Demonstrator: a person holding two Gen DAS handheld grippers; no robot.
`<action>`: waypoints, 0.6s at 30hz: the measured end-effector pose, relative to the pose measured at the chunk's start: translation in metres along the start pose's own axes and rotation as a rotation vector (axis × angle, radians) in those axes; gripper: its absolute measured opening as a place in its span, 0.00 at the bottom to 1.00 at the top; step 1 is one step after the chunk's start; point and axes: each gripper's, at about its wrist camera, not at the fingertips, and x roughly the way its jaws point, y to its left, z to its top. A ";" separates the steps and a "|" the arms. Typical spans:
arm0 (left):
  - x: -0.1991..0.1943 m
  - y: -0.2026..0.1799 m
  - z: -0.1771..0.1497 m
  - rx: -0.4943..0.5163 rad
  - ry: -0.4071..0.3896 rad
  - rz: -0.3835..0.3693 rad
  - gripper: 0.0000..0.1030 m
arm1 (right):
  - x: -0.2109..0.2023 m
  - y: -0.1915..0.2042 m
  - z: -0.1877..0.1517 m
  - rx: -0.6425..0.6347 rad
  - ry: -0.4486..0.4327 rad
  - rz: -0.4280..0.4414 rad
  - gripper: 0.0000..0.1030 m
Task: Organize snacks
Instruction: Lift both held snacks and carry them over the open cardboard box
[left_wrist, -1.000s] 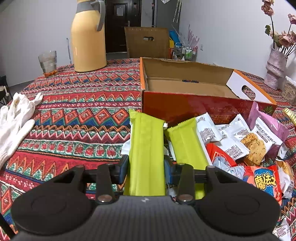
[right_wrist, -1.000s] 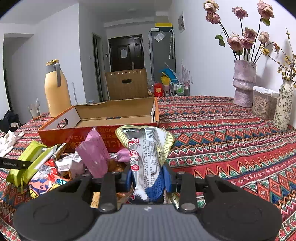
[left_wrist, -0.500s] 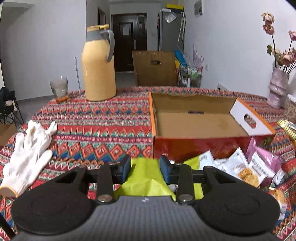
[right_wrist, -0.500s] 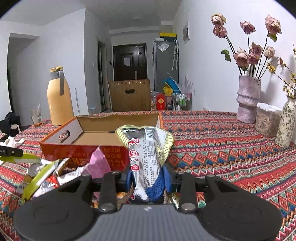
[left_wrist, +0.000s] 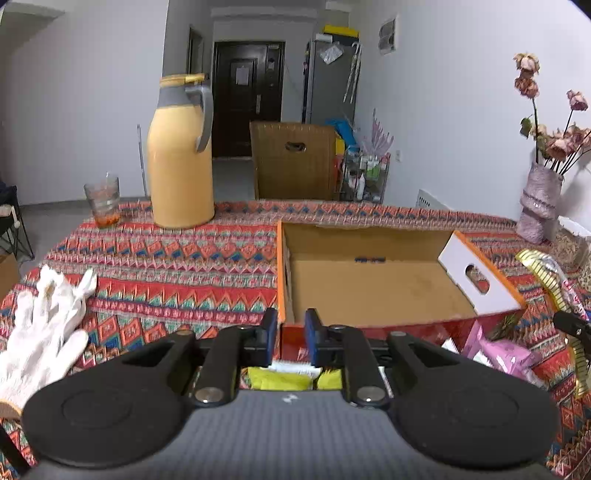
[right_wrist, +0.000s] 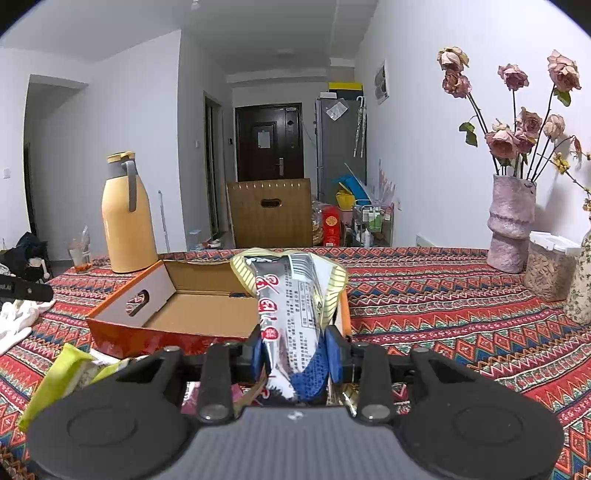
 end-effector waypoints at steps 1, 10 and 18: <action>0.003 0.002 -0.004 -0.004 0.020 0.003 0.36 | 0.000 0.000 -0.001 -0.001 0.003 0.003 0.32; 0.032 0.013 -0.062 -0.030 0.226 0.007 0.56 | -0.003 -0.007 -0.023 0.028 0.056 0.008 0.32; 0.024 0.010 -0.071 -0.031 0.215 0.022 0.35 | -0.010 -0.006 -0.024 0.026 0.050 0.011 0.32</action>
